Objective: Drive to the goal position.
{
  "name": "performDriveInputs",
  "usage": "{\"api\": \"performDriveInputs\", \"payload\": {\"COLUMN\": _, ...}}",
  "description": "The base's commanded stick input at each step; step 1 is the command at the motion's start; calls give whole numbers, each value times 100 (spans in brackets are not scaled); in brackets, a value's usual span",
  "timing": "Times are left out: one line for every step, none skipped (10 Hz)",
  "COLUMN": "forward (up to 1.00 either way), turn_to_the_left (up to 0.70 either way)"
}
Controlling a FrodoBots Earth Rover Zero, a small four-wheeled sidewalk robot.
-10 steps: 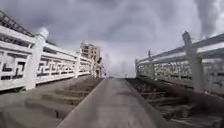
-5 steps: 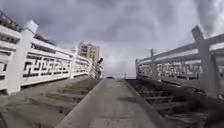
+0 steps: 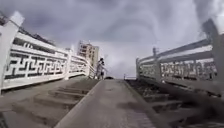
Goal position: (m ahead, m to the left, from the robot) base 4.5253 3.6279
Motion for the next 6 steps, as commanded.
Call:
{"api": "performDriveInputs", "payload": {"forward": 70, "turn_to_the_left": 0}}
{"api": "performDriveInputs", "payload": {"forward": 70, "turn_to_the_left": 0}}
{"api": "performDriveInputs", "payload": {"forward": 70, "turn_to_the_left": 0}}
{"api": "performDriveInputs", "payload": {"forward": 70, "turn_to_the_left": 0}}
{"api": "performDriveInputs", "payload": {"forward": 70, "turn_to_the_left": 0}}
{"api": "performDriveInputs", "payload": {"forward": 70, "turn_to_the_left": 0}}
